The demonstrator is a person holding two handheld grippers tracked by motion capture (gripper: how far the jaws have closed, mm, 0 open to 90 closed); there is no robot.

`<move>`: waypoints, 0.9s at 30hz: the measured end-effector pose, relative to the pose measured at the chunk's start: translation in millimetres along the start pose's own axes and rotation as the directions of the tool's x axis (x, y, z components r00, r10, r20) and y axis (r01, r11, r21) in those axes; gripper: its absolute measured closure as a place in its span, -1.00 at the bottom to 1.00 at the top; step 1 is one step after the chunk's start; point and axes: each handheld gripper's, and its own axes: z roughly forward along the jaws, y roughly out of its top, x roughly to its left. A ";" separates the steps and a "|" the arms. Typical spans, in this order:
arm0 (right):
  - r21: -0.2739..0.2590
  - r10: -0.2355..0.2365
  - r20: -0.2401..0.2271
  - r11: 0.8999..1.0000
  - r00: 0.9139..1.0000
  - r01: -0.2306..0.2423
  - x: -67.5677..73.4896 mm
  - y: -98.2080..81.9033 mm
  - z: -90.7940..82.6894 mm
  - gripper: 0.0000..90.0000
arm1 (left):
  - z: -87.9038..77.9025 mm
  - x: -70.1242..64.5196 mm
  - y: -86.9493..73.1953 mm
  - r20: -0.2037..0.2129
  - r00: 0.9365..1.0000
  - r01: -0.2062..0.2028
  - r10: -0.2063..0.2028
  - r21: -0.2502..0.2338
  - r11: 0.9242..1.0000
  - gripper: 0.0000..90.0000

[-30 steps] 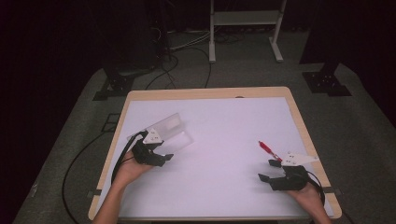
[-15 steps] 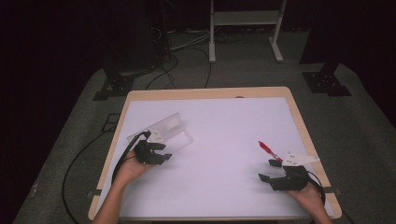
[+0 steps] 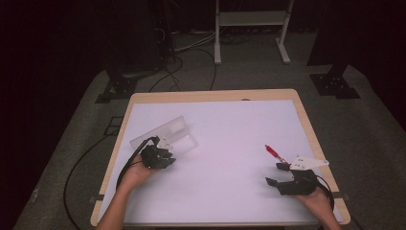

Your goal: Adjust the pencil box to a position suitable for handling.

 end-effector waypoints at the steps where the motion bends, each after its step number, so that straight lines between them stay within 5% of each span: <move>1: 0.000 0.000 0.000 1.000 1.000 0.000 0.0 0.0 0.0 -0.43 | 0.0 0.0 0.0 0.000 1.000 0.000 0.000 0.000 1.000 0.68; 12: -0.003 -0.002 0.000 1.000 1.000 0.002 0.9 0.2 -0.5 -0.43 | 3.6 -0.9 0.2 0.001 1.000 -0.013 0.013 0.027 1.000 0.93; 27: 0.002 -0.007 -0.002 1.000 1.000 0.007 2.0 0.4 0.4 -0.43 | -0.3 -7.3 2.6 -0.010 0.998 -0.067 0.067 0.014 0.998 0.98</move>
